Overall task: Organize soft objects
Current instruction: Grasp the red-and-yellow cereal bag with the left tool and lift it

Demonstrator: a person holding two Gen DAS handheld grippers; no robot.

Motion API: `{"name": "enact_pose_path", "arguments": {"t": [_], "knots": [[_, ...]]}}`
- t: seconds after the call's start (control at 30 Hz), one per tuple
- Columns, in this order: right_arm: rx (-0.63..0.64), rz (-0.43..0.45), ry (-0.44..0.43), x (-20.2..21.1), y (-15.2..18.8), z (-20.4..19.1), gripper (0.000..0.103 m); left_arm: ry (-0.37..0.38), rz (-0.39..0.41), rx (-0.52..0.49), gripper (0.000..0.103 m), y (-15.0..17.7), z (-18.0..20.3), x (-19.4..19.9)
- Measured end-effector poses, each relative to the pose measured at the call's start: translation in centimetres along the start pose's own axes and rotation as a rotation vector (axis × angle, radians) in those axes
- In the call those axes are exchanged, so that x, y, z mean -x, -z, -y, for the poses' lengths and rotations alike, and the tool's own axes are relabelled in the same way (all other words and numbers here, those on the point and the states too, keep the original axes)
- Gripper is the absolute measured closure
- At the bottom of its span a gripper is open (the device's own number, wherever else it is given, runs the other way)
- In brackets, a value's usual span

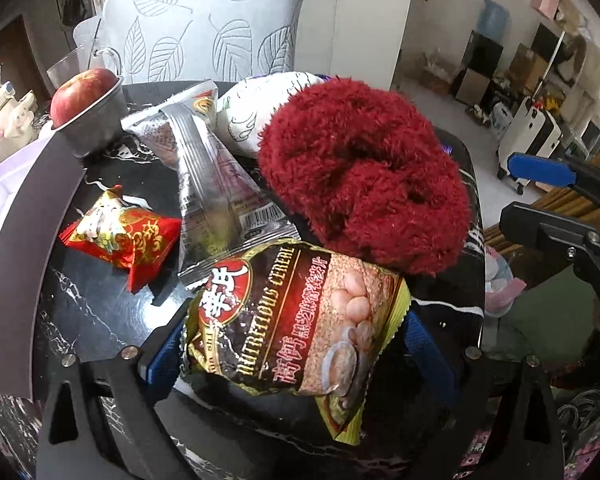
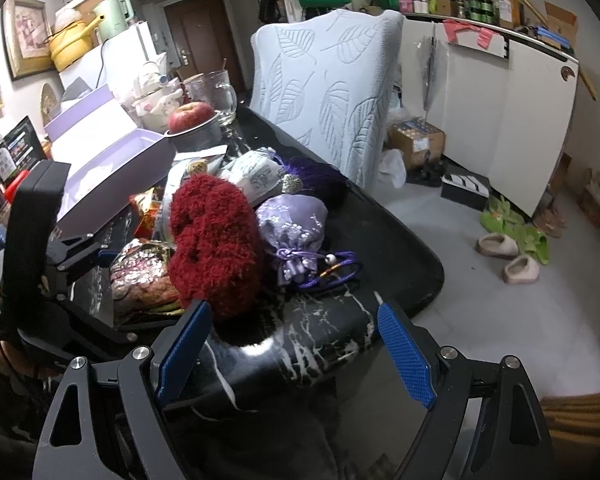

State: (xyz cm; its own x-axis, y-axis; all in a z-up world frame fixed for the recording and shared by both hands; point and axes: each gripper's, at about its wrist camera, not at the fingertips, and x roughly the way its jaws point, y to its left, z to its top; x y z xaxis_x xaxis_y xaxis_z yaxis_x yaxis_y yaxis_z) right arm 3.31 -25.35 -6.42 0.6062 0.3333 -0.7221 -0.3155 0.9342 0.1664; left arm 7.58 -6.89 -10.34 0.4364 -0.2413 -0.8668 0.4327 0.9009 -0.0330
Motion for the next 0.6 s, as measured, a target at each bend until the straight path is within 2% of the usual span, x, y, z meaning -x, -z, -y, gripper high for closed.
{"name": "enact_pose_path", "arguments": {"t": [0.07,0.23,0.47,0.6], "knots": [[-0.005,-0.001,0.003,0.0,0.0,0.2,0.017,0.011,0.025,0.008,0.019,0.6,-0.4,0.3],[-0.014,0.000,0.006,-0.3,-0.2,0.5,0.017,-0.007,0.066,0.008,0.030,1.4,-1.5,1.1],[-0.022,0.004,-0.031,-0.5,-0.5,0.4,0.017,0.033,0.093,0.099,0.033,2.9,-3.1,2.4],[-0.002,0.008,-0.060,-0.9,-0.8,-0.4,0.017,0.019,0.118,0.130,0.033,3.9,-3.6,3.7]]}}
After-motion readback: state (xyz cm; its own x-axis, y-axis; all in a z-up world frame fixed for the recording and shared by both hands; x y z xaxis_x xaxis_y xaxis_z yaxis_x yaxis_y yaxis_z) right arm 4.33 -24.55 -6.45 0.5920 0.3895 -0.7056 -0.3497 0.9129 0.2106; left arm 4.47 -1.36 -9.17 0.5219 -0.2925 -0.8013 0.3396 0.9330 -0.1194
